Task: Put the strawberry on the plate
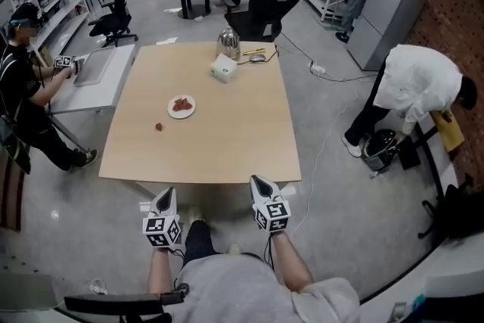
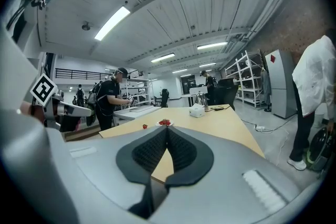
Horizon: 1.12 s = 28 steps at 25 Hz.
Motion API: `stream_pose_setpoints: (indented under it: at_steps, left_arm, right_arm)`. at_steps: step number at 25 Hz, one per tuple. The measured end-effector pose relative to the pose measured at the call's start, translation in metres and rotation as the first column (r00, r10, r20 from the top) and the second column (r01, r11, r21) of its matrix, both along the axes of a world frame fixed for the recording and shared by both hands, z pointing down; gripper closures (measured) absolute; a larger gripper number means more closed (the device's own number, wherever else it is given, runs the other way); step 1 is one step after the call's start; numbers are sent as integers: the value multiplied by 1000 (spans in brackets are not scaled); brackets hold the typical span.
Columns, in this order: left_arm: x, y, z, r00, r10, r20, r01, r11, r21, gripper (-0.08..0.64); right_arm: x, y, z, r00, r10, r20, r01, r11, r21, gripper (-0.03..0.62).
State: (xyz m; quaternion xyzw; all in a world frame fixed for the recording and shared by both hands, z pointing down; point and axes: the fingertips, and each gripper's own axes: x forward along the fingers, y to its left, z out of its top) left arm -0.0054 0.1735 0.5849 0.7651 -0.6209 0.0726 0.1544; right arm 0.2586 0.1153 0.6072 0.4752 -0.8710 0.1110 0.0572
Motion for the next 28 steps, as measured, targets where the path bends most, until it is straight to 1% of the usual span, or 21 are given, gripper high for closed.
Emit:
stream_pose_setpoints:
  at_steps: [4,15,23,28]
  left_arm:
    - [-15,-30,3,1000,2,6,-2,1000,-12,540]
    - [-60,-126,9,1000,29,-9,-29,998,-50,540]
    - [-99,-179,28,999,26,-42,-31,994,-108,540]
    - [-120,-206,39,998,28,-50,-35,989,-144,540]
  right_arm:
    - [-17,-30,2,1000,-5,-9,5,1000,4,584]
    - [-70,-116,5,1000,1,-30,-2,999,-37,584]
    - [-110,-165,13,998,3,-61,-6,999,-48,584]
    - [-134,-188,18,997,-6,-74,2,998,-66,584]
